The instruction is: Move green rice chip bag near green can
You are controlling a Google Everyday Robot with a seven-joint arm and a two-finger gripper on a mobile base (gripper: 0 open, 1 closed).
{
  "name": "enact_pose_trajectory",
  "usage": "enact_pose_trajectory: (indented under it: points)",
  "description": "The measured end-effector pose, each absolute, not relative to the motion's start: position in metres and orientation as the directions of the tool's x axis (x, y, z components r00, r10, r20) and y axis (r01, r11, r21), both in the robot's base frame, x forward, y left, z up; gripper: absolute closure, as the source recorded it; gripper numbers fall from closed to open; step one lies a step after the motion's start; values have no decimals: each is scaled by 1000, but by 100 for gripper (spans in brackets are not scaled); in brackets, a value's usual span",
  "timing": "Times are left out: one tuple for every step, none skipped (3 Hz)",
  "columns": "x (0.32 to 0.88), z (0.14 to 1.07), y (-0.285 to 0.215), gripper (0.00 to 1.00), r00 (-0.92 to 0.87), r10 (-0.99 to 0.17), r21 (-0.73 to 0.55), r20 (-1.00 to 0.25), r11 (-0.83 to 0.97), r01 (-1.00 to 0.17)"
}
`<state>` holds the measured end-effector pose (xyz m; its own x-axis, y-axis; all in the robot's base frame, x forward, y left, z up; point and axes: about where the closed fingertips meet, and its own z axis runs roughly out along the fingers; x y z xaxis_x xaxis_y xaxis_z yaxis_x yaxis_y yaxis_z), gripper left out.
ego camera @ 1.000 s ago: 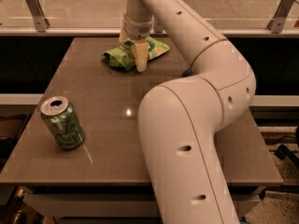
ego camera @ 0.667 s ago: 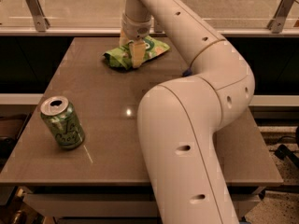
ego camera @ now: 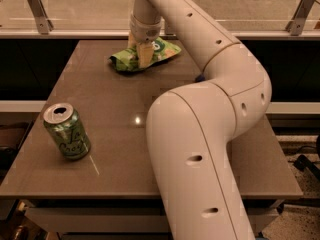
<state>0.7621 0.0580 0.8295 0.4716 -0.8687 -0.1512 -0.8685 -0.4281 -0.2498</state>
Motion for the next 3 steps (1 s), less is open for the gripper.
enact_pose_trajectory:
  points:
    - [762, 830, 58, 100, 472, -869, -250, -151, -428, -869]
    - [762, 830, 58, 100, 472, -869, -250, -151, -428, -869]
    - [759, 837, 58, 100, 479, -858, -282, -182, -421, -862]
